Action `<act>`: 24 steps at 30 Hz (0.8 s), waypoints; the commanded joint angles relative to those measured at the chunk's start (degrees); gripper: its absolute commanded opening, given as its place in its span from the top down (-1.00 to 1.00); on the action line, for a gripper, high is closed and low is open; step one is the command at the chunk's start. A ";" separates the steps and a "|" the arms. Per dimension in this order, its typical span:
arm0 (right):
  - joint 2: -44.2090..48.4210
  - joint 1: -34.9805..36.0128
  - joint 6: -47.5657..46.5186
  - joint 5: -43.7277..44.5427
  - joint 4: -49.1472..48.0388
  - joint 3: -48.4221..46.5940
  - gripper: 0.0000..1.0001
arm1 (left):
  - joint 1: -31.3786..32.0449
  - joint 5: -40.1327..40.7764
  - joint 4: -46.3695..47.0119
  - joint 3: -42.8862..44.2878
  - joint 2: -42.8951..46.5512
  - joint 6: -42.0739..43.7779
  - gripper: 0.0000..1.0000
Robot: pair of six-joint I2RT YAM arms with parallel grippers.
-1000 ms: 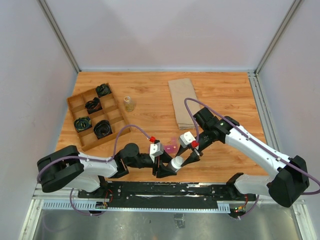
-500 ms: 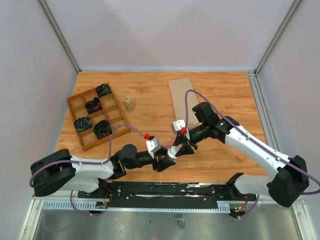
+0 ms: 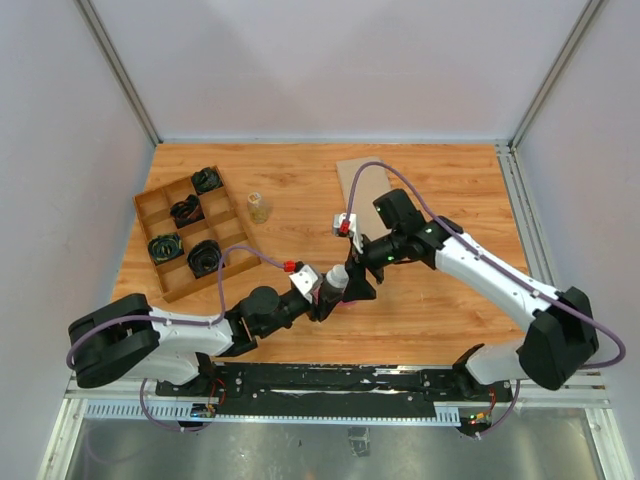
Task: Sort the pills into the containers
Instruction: Screw the lid of the pill bottle onto the pill bottle.
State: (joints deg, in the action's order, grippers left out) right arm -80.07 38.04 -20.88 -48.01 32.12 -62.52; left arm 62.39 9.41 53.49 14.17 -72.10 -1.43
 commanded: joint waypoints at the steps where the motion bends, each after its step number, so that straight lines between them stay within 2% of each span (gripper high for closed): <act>1: 6.92 -3.01 -0.05 -4.08 3.36 -0.49 -0.66 | 0.03 2.42 11.64 -1.37 -0.79 -0.46 0.99; 8: 13.41 -7.81 -4.93 -8.17 3.97 1.01 -0.85 | 0.02 -3.95 14.22 -4.94 1.35 -1.94 1.00; 11: 15.46 -7.98 -9.25 -11.93 4.13 2.05 -0.86 | 0.02 -9.64 12.43 -5.06 3.63 -2.21 0.99; 13: 16.74 -7.98 -12.87 -16.55 4.25 3.31 -0.88 | 0.06 -16.34 10.30 -4.60 4.95 -2.45 0.99; 15: 17.70 -7.90 -19.50 -22.70 6.22 4.73 -1.00 | 0.02 -23.09 8.36 -3.87 5.42 -2.80 0.99; 17: 18.69 -7.81 -27.52 -27.86 9.41 6.06 -0.97 | -0.02 -29.54 5.89 -2.61 5.23 -3.13 0.99; 19: 20.22 -7.81 -31.70 -30.94 9.74 8.15 -0.97 | -0.01 -34.25 3.40 -1.00 4.42 -2.45 0.99; 21: 21.00 -7.60 -36.61 -32.05 11.19 9.57 -0.98 | 0.00 -37.11 1.81 0.26 3.34 -1.29 1.00; 24: 19.78 -7.19 -47.27 -30.18 18.63 8.84 -0.98 | -0.13 -40.22 0.50 2.15 1.66 0.22 1.00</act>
State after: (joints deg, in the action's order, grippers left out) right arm -59.81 30.59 -51.03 -74.41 41.82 -53.71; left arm 62.39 -21.96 56.31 13.06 -68.82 -3.51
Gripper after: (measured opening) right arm 0.987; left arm 0.560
